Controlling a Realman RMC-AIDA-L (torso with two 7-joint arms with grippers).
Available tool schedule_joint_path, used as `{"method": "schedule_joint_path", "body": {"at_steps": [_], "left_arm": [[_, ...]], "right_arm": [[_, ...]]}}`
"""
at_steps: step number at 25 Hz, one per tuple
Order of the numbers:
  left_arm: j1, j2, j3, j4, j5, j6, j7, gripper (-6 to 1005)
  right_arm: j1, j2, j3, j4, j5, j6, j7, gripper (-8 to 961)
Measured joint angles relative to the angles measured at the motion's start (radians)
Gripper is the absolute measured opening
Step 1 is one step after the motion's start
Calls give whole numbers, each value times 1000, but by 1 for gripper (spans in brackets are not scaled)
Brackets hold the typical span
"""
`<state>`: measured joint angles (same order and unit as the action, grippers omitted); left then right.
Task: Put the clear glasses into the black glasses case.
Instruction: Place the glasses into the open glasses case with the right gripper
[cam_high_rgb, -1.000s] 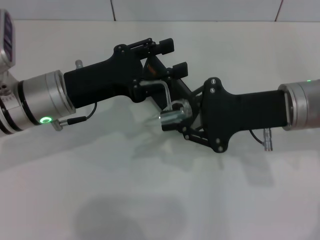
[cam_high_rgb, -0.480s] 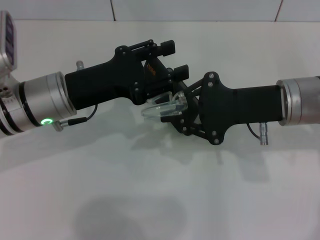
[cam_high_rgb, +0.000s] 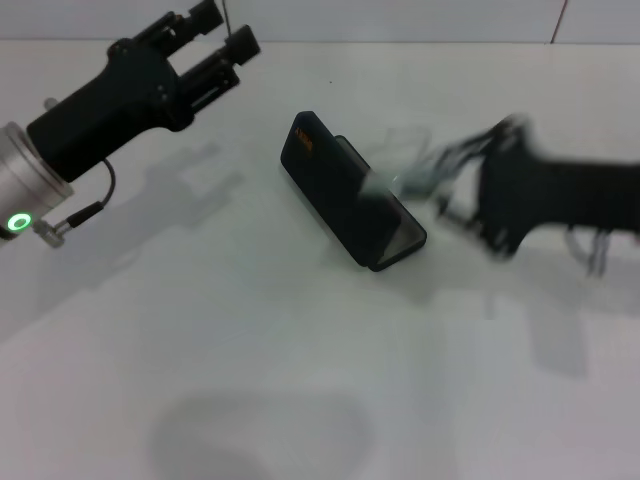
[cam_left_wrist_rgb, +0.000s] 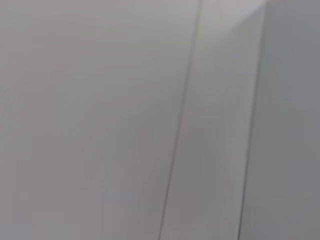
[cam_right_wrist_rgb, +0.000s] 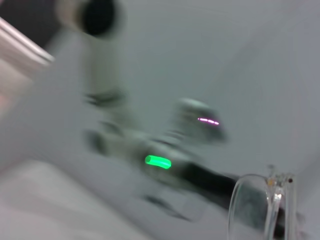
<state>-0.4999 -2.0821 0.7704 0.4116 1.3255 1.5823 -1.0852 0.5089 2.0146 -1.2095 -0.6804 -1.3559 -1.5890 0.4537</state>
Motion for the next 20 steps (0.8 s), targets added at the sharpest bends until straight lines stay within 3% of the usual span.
{"method": "schedule_joint_path", "body": {"at_steps": [3,9,15,17,20], "left_arm": [[2,0,11,-4,22,-30,6,643],[-63,-6,44,-50,131,-153,3,643],[-169,-10,232,-91,144,-253,-4,643],[-169,-10,232,-91,144,-253,-4,643],[-234,-11,357,-85,145,-302,-88,643]], "right_arm": [[-53,12,129,-5,77,30,-17,108],[-49,12,176,95,361,145,-77,107],[-6,14,171,161,493,235,-110,107],[-3,13,172,163,520,247,-109,107],[-3,13,170,163,566,258,-109,108]]}}
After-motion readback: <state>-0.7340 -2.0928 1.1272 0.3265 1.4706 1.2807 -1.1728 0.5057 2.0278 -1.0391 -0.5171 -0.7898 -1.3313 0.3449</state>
